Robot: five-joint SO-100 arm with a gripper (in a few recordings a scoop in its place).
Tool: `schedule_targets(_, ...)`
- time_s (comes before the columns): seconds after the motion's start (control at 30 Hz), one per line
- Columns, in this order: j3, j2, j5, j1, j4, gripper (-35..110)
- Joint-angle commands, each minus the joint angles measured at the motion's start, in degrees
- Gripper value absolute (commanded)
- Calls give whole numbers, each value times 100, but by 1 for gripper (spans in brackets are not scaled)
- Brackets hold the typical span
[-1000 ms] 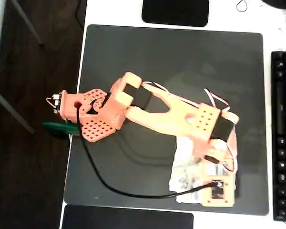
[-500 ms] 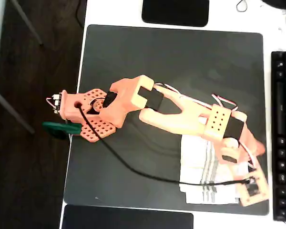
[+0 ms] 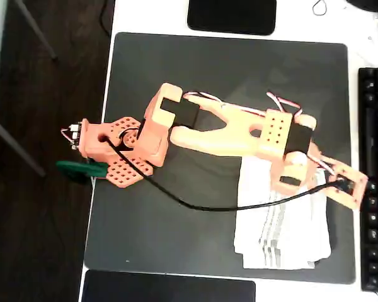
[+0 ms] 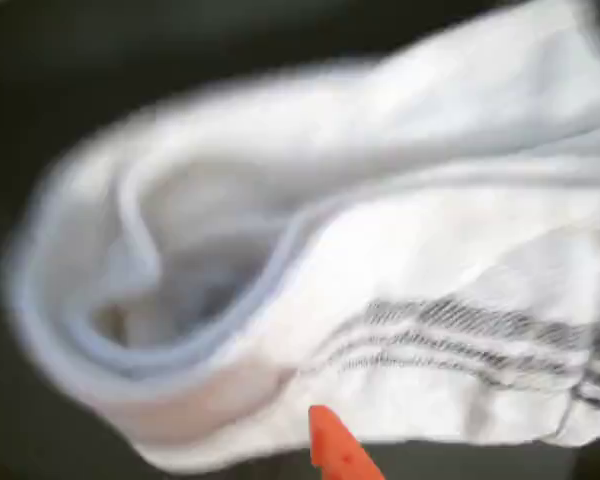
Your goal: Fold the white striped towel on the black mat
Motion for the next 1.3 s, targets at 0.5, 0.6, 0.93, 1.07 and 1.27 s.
schedule_targets(0.5,1819,-114,-1028,-483,-2153,12)
schedule_targets(0.6,1881,-79,-1055,-598,-2268,3)
schedule_targets(0.93,1151,-176,-299,-1433,-2145,0)
schedule_targets(1.07,905,-211,-149,-1758,-1960,0)
schedule_targets(1.27,703,-308,88,-2276,-1846,0)
